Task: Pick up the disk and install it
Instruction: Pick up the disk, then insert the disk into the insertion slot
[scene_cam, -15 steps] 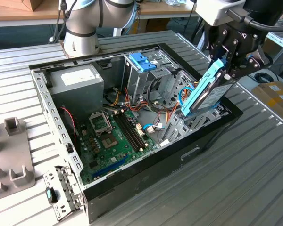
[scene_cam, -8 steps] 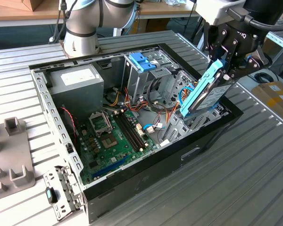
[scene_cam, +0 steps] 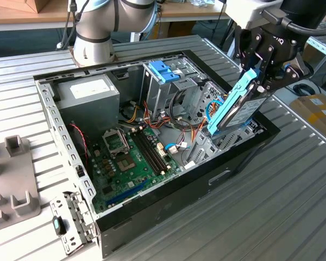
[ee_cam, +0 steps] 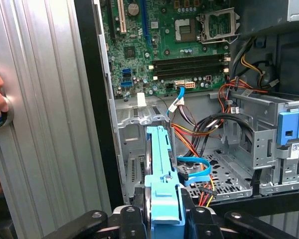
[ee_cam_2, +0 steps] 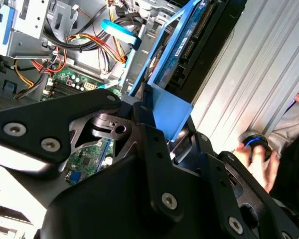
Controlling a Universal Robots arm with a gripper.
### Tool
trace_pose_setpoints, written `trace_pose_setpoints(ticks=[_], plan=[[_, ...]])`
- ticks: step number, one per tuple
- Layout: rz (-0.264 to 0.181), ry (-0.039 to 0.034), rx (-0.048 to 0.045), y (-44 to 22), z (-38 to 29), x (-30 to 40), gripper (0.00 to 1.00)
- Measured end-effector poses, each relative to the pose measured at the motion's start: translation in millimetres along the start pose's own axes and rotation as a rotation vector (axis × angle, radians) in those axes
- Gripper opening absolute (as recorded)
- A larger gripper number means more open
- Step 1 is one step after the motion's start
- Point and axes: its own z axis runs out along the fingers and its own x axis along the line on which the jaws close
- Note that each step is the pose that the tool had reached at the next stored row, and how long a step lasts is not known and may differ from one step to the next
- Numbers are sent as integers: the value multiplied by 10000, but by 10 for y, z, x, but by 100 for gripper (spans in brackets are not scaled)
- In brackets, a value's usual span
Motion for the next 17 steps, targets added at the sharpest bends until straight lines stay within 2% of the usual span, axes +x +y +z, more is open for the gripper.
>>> trace_pose_setpoints(ticks=[3, 6, 11, 12, 14, 15, 17], plan=[[-55, -12, -5, 0, 0, -5, 37], [-403, -102, -27, 2, 1, -25, 37], [-566, -143, -38, 2, 1, -34, 37], [-888, -225, -58, -4, 3, -40, 37], [-1189, -303, -79, -12, 6, -40, 37], [-1266, -334, -84, -7, 29, -38, 37], [-1262, -345, -84, -2, 47, -37, 37]])
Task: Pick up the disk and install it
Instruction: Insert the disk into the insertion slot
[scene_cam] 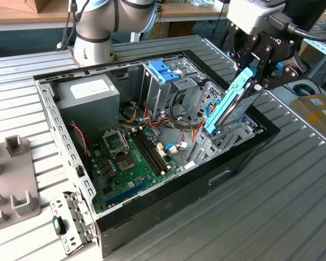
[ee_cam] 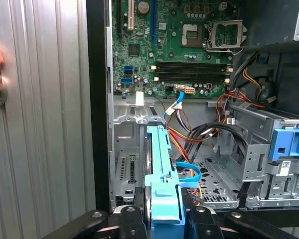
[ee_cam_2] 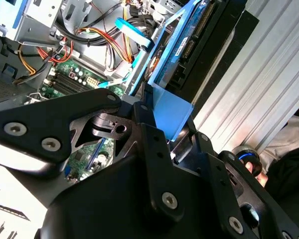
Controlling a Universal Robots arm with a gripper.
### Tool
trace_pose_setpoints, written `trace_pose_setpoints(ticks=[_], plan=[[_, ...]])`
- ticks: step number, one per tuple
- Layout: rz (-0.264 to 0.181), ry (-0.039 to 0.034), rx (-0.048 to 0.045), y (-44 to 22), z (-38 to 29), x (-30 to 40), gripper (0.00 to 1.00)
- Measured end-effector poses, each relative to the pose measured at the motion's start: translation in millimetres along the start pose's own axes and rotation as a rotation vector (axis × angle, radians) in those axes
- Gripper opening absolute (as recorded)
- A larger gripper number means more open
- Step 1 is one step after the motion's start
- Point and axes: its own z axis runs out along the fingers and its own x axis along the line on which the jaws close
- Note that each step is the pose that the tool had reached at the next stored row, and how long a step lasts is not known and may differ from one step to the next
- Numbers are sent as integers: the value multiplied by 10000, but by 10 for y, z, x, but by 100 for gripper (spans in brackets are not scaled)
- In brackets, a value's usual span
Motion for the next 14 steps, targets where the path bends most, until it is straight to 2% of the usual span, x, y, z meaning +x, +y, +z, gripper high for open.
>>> trace_pose_setpoints(ticks=[14], plan=[[0, 2, -3, 24, 91, 1, 37]])
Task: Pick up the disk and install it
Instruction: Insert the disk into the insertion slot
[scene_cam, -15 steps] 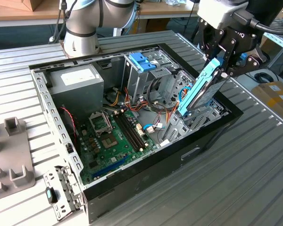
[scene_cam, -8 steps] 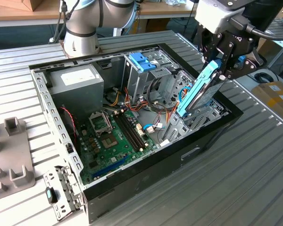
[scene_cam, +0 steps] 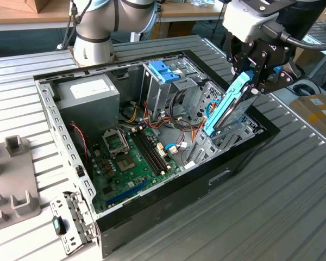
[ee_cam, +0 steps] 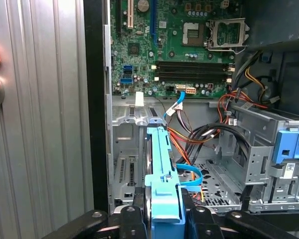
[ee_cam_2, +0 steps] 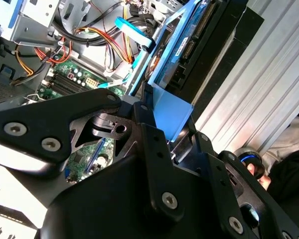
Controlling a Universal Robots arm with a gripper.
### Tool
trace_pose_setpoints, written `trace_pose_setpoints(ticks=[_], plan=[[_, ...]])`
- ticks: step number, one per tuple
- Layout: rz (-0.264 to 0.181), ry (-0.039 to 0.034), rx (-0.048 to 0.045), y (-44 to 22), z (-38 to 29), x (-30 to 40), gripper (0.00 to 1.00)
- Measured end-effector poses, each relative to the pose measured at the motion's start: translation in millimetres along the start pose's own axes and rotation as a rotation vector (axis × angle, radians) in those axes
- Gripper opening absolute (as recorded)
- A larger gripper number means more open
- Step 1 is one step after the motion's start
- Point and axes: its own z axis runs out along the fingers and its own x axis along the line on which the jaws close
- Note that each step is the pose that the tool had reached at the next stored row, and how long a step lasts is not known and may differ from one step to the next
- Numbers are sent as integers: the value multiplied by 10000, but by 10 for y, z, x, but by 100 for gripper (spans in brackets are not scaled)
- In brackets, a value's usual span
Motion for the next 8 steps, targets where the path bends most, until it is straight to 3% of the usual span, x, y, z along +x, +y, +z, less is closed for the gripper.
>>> trace_pose_setpoints(ticks=[8], plan=[[0, -6, 3, 3, 14, 6, 37]])
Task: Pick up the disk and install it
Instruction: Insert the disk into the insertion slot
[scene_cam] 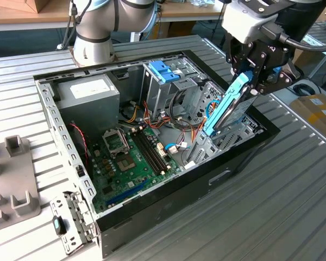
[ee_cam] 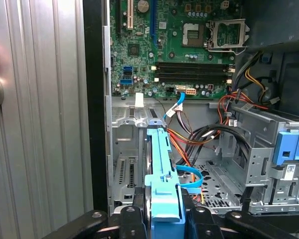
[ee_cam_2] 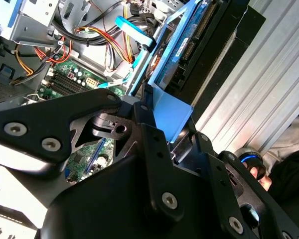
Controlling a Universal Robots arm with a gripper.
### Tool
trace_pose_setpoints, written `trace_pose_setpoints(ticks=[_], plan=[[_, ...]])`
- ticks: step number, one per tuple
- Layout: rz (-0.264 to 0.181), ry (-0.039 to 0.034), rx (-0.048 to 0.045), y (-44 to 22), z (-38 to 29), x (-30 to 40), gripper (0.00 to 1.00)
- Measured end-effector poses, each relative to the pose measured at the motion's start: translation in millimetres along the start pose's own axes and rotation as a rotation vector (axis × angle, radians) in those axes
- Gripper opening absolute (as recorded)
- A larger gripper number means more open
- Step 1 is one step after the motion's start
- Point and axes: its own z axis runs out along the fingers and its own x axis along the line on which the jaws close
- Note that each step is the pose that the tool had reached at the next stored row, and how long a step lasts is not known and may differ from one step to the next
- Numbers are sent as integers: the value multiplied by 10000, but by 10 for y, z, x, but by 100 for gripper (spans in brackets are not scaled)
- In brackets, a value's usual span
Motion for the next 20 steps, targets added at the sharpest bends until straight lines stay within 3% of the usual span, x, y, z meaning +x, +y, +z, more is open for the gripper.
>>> trace_pose_setpoints(ticks=[9, 20], plan=[[1, -1, 1, -16, -61, -3, 37], [0, 1, 0, -16, -68, 28, 37]])
